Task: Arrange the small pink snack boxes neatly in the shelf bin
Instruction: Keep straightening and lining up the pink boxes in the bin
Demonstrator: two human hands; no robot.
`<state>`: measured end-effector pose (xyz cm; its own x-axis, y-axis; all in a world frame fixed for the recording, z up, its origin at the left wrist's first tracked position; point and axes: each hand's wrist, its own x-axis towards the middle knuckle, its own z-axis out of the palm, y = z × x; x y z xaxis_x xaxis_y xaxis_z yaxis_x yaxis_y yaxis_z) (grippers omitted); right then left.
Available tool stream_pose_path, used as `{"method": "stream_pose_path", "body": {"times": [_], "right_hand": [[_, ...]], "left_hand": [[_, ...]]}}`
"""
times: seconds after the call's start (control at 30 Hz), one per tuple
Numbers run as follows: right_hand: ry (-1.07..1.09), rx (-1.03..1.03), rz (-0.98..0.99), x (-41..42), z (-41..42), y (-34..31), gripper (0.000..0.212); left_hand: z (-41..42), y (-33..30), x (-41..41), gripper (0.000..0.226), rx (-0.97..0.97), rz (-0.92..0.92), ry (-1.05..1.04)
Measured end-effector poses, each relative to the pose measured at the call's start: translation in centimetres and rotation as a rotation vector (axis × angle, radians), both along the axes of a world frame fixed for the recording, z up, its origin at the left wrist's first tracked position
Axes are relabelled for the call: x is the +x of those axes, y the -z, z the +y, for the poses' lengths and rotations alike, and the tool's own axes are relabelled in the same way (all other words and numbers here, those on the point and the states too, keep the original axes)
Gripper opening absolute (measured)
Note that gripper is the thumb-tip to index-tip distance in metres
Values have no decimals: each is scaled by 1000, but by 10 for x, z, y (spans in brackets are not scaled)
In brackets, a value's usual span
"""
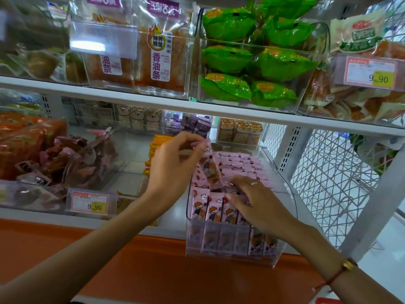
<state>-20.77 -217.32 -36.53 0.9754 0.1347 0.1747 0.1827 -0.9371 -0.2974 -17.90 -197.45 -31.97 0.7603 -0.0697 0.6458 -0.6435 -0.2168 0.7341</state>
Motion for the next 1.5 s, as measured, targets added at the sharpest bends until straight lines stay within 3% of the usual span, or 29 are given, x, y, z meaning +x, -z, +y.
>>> {"method": "stream_pose_path", "body": {"times": [0.1, 0.2, 0.27, 0.37, 0.5, 0.63, 0.83, 0.97, 1.17, 1.37, 1.43, 1.5], "right_hand": [[3, 185, -66, -3, 6, -8, 41], [-17, 527, -153, -9, 18, -23, 50], [-98, 700, -139, -14, 31, -32, 50], [-172, 767, -124, -18, 43, -37, 34], [-62, 948, -58, -13, 43, -33, 34], [52, 1213, 104, -10, 37, -27, 39], [55, 1245, 105, -13, 36, -28, 43], [21, 1288, 50, -16, 34, -32, 42], [-93, 1336, 54, -17, 32, -38, 23], [34, 1264, -202, -20, 40, -33, 31], [30, 1236, -227, -20, 41, -32, 29], [26, 1207, -185, -20, 40, -34, 42]], "left_hand": [[5, -8, -10, 9, -183, -60, 31], [5, -12, -17, 7, -256, -68, 44], [2, -9, -20, 4, -249, -45, 68], [-1, -2, -20, 10, -223, 16, 120], [1, 8, -14, 23, -241, 124, 154], [-3, 21, -17, 30, -55, 164, 160], [-11, 29, -24, 48, 202, 46, 62], [-10, 24, -25, 41, 182, 21, 81], [-13, 24, -28, 33, 213, 26, 183], [-12, 24, -24, 46, 276, -113, 34], [-11, 25, -24, 45, 248, -82, 59], [-11, 24, -25, 42, 208, -34, 83]]}}
